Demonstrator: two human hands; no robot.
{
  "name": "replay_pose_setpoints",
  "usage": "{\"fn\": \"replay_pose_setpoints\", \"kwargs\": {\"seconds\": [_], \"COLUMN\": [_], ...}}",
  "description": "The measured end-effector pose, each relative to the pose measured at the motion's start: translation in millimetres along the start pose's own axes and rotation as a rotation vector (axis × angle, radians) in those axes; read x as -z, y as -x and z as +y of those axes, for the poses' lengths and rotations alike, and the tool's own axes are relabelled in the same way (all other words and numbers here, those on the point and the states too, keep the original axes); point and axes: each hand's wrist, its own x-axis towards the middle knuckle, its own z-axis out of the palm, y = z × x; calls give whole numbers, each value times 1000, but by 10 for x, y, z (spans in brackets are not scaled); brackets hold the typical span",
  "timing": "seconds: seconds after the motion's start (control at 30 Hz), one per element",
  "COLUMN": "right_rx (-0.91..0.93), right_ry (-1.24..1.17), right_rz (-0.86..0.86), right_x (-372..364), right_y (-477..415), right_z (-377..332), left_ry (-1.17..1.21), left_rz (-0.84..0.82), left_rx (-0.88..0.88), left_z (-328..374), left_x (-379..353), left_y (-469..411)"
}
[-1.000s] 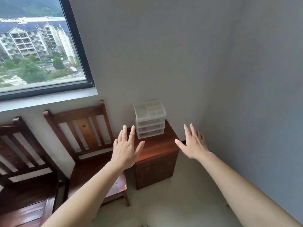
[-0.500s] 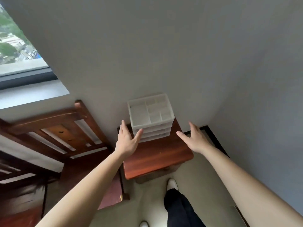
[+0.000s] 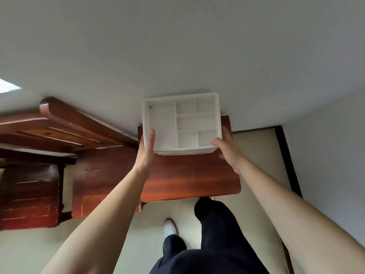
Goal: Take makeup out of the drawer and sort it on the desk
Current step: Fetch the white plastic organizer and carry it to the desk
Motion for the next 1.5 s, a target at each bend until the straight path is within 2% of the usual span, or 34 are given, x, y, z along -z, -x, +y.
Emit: {"fn": "replay_pose_setpoints", "kwargs": {"seconds": [0.13,0.3,0.47,0.57,0.7,0.87,1.03,1.33,1.5], "right_rx": [-4,23,113,172,230,317,449,511,538], "right_ry": [-51,-71,57,134,205,288,378,587,722], "right_rz": [-77,-55,-89,-129,-221,-405,-677,-1022,-1201], "right_x": [-130,-174,-310,-546,-1116,-2116,-3430,-6098,-7408], "right_y": [-17,28,297,425,693,1247,2105,4255,5443], "right_z": [-88,-126,-340,-518,-745,-909,-801,326,1065], "left_ry": [142,267,401,502,541,625,751,872,927], "left_rz": [20,38,80,130,310,535,804,1248,1467], "left_rx": [121,108,87,64,5,-33,-68,-153,-141], "left_z": [-117,-93,-125,-146,-153,-462,-1015,-2755,-3760], "left_x": [-46,-69,111,394,893,1727,2685,4498,5182], "left_y": [-126,-41,336,607,1183,1958,2981,5544,6853]}}
